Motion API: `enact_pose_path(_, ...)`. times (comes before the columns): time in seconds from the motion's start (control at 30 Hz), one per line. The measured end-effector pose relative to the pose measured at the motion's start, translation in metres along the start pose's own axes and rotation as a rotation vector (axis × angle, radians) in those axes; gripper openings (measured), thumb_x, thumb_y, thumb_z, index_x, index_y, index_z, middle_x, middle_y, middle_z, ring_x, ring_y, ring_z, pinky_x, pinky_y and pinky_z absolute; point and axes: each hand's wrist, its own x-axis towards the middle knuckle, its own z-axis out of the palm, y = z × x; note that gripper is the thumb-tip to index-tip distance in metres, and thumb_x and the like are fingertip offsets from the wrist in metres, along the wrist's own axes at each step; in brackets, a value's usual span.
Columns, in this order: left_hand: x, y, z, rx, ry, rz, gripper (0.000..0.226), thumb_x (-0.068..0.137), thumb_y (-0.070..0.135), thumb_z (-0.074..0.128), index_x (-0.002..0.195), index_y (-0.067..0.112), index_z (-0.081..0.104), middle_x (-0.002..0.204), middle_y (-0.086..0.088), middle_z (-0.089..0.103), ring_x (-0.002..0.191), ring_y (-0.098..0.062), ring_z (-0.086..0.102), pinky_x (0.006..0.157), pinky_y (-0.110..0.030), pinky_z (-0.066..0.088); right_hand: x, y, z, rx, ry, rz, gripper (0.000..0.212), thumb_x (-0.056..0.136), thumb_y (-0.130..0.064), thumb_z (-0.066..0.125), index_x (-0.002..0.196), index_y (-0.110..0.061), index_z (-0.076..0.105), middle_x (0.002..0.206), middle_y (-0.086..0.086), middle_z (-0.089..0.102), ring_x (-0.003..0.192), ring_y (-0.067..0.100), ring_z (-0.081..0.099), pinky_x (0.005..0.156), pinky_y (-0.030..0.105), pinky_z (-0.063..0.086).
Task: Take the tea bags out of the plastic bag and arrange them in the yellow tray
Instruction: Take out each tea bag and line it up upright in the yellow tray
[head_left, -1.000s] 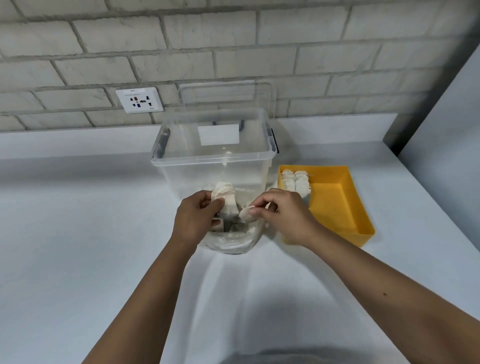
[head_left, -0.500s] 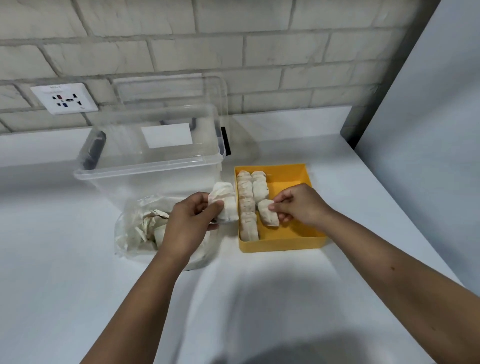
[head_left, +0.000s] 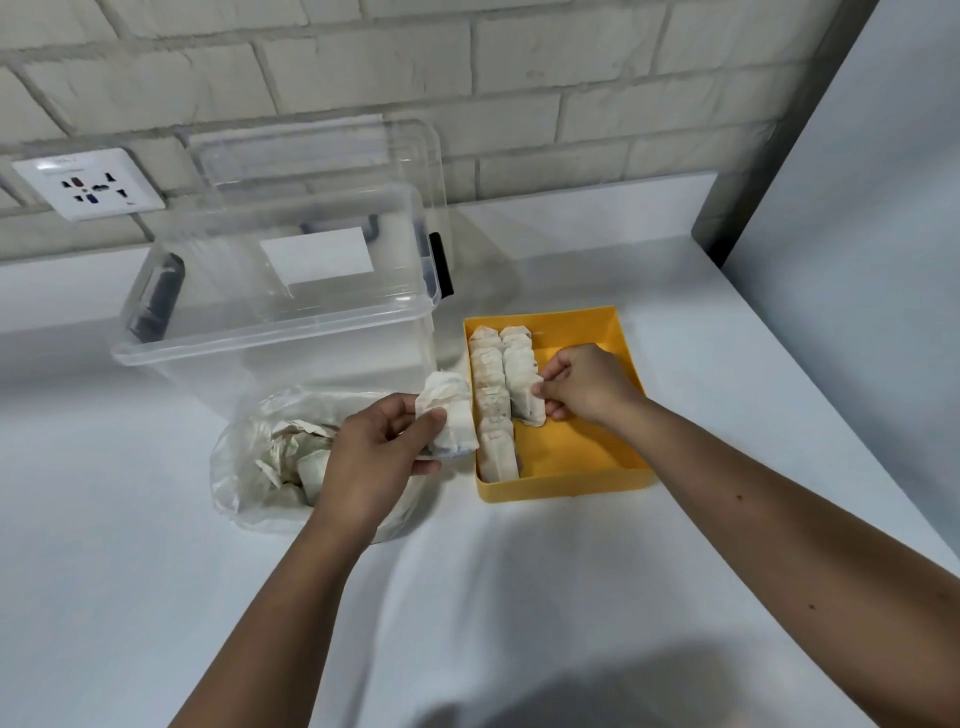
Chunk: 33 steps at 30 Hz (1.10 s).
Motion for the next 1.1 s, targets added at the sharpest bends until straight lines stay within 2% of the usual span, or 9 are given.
enact_pose_path(0.17, 0.001, -0.003, 0.001, -0.012, 0.000, -0.010, 0.008, 0.095, 0.011, 0.063, 0.095, 0.009, 0.072, 0.072, 0.001, 0.073, 0.068, -0.010, 0.069, 0.063, -0.025, 0.060, 0.007, -0.002, 0.005, -0.062, 0.048, -0.064, 0.013, 0.083, -0.019, 0.077, 0.087, -0.013, 0.066, 0.072, 0.006, 0.072, 0.057, 0.015, 0.065, 0.065, 0.028, 0.055)
enact_pose_path(0.33, -0.002, -0.001, 0.001, -0.067, -0.028, -0.027, 0.009, 0.095, 0.010, 0.063, 0.096, 0.006, 0.071, 0.068, 0.002, 0.072, 0.064, -0.008, 0.070, 0.055, -0.022, 0.057, 0.007, 0.001, 0.009, -0.136, 0.069, -0.050, 0.019, 0.080, -0.030, 0.078, 0.078, -0.021, 0.062, 0.068, -0.009, 0.064, 0.059, 0.007, 0.063, 0.057, 0.021, 0.045)
enact_pose_path(0.5, -0.006, 0.003, 0.005, -0.161, -0.050, -0.065, 0.012, 0.093, 0.010, 0.065, 0.099, 0.004, 0.073, 0.080, -0.009, 0.077, 0.070, -0.015, 0.074, 0.054, -0.023, 0.058, -0.008, -0.008, 0.003, -0.157, 0.156, -0.119, 0.031, 0.077, -0.040, 0.079, 0.094, -0.023, 0.060, 0.087, -0.010, 0.062, 0.081, 0.009, 0.060, 0.074, 0.028, 0.051)
enact_pose_path(0.57, -0.007, 0.004, 0.009, -0.201, -0.036, -0.076, 0.012, 0.092, 0.009, 0.066, 0.098, 0.003, 0.073, 0.084, -0.012, 0.077, 0.071, -0.017, 0.075, 0.053, -0.024, 0.058, -0.028, -0.020, -0.001, 0.009, 0.203, -0.198, 0.024, 0.080, -0.038, 0.076, 0.093, -0.022, 0.065, 0.084, -0.013, 0.063, 0.076, 0.002, 0.058, 0.069, 0.019, 0.048)
enact_pose_path(0.67, -0.007, 0.002, 0.013, -0.211, -0.023, -0.077, 0.010, 0.090, 0.010, 0.068, 0.096, 0.005, 0.074, 0.084, -0.013, 0.077, 0.074, -0.020, 0.075, 0.056, -0.027, 0.060, -0.064, -0.035, 0.002, 0.328, 0.057, -0.265, 0.017, 0.079, -0.034, 0.078, 0.084, -0.019, 0.071, 0.068, -0.009, 0.064, 0.058, 0.003, 0.056, 0.061, 0.018, 0.047)
enact_pose_path(0.73, -0.007, 0.002, 0.015, -0.216, -0.031, -0.075, 0.010, 0.090, 0.012, 0.069, 0.097, 0.005, 0.074, 0.087, -0.014, 0.077, 0.077, -0.022, 0.075, 0.059, -0.028, 0.061, -0.077, -0.035, 0.007, 0.280, 0.014, -0.309, 0.018, 0.075, -0.034, 0.081, 0.085, -0.021, 0.073, 0.069, -0.006, 0.067, 0.055, 0.000, 0.054, 0.061, 0.019, 0.049)
enact_pose_path(0.83, -0.008, 0.003, 0.019, -0.234, -0.036, -0.085, 0.014, 0.090, 0.012, 0.069, 0.099, 0.002, 0.072, 0.082, -0.012, 0.077, 0.073, -0.020, 0.075, 0.058, -0.027, 0.060, -0.084, -0.033, 0.013, 0.225, 0.070, -0.325, 0.021, 0.073, -0.028, 0.084, 0.089, -0.022, 0.073, 0.074, -0.005, 0.069, 0.055, -0.002, 0.055, 0.063, 0.016, 0.048)
enact_pose_path(1.0, -0.009, 0.004, 0.023, -0.237, -0.051, -0.111, 0.019, 0.090, 0.012, 0.070, 0.102, -0.003, 0.068, 0.073, -0.006, 0.074, 0.065, -0.015, 0.073, 0.062, -0.030, 0.062, -0.088, -0.029, 0.015, 0.119, 0.210, -0.469, 0.029, 0.074, -0.023, 0.083, 0.097, -0.031, 0.068, 0.078, -0.011, 0.060, 0.056, 0.006, 0.052, 0.058, 0.015, 0.046)
enact_pose_path(1.1, -0.017, 0.008, 0.023, -0.250, -0.086, -0.094, 0.016, 0.090, 0.012, 0.069, 0.099, -0.001, 0.068, 0.069, -0.004, 0.073, 0.062, -0.014, 0.072, 0.063, -0.030, 0.063, -0.097, -0.030, 0.012, 0.099, 0.233, -0.526, 0.022, 0.073, -0.024, 0.083, 0.091, -0.029, 0.072, 0.079, -0.013, 0.057, 0.059, 0.009, 0.051, 0.058, 0.012, 0.043)
